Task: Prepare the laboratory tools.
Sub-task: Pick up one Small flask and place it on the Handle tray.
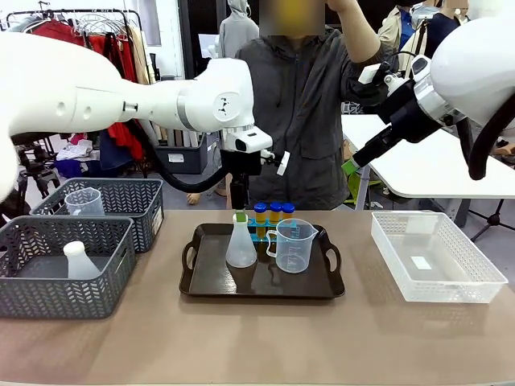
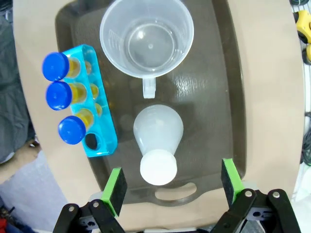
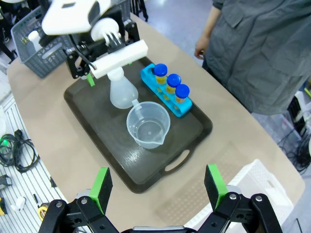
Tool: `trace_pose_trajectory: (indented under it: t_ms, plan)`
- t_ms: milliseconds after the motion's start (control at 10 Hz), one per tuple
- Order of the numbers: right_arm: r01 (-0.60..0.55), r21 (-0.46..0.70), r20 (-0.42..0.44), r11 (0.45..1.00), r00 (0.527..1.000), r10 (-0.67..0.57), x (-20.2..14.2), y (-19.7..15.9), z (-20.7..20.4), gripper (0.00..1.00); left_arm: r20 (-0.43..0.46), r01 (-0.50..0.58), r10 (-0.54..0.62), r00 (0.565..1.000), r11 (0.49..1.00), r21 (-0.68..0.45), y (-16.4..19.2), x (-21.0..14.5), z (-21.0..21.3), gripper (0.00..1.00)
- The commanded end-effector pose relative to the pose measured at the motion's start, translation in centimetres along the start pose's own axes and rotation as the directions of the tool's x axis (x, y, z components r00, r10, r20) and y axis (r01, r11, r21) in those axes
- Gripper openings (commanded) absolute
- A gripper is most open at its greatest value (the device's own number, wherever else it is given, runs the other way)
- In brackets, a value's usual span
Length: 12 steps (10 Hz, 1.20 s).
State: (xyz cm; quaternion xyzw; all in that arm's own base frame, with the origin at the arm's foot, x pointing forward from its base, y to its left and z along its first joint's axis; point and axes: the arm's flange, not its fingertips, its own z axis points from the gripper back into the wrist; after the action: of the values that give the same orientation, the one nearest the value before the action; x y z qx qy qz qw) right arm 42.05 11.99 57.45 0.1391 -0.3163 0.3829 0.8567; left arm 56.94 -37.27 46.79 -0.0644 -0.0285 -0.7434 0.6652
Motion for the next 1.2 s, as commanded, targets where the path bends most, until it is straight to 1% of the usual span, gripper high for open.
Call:
trace_pose_trajectory:
  t_ms: [0, 200, 300, 400, 500, 700, 900, 1100]
  plan:
    - [0.003, 0.015, 0.016, 1.000, 1.000, -0.003, 0.1, -0.1, 0.0, 1.00, 0.120, 0.040, -0.046, 0.992, 0.998, 0.044, -3.3, -3.3, 1.7, 1.00]
    - [0.003, 0.015, 0.016, 1.000, 1.000, -0.003, 0.1, -0.1, 0.0, 1.00, 0.186, 0.040, -0.061, 0.981, 0.992, 0.117, -5.8, -4.7, 4.1, 1.00]
    - [0.003, 0.015, 0.016, 1.000, 1.000, -0.003, 0.1, -0.1, 0.0, 1.00, 0.213, 0.042, -0.075, 0.974, 0.987, 0.156, -6.4, -5.8, 5.2, 1.00]
    - [0.003, 0.015, 0.016, 1.000, 1.000, -0.003, 0.1, -0.1, 0.0, 1.00, 0.254, 0.048, -0.095, 0.962, 0.982, 0.185, -7.1, -6.6, 6.2, 1.00]
    - [0.003, 0.015, 0.016, 1.000, 1.000, -0.003, 0.1, -0.1, 0.0, 1.00, 0.285, 0.076, -0.133, 0.949, 0.977, 0.201, -7.7, -7.5, 7.2, 1.00]
    - [0.003, 0.015, 0.016, 1.000, 1.000, -0.003, 0.1, -0.1, 0.0, 1.00, 0.319, 0.019, -0.103, 0.942, 0.967, 0.255, -8.4, -9.0, 8.5, 1.00]
    - [0.003, 0.015, 0.016, 1.000, 1.000, -0.003, 0.1, -0.1, 0.0, 1.00, 0.405, -0.083, -0.036, 0.913, 0.958, 0.274, -9.0, -11.1, 10.2, 1.00]
    - [0.003, 0.015, 0.016, 1.000, 1.000, -0.003, 0.1, -0.1, 0.0, 1.00, 0.452, -0.126, -0.013, 0.892, 0.953, 0.277, -9.2, -12.4, 11.1, 1.00]
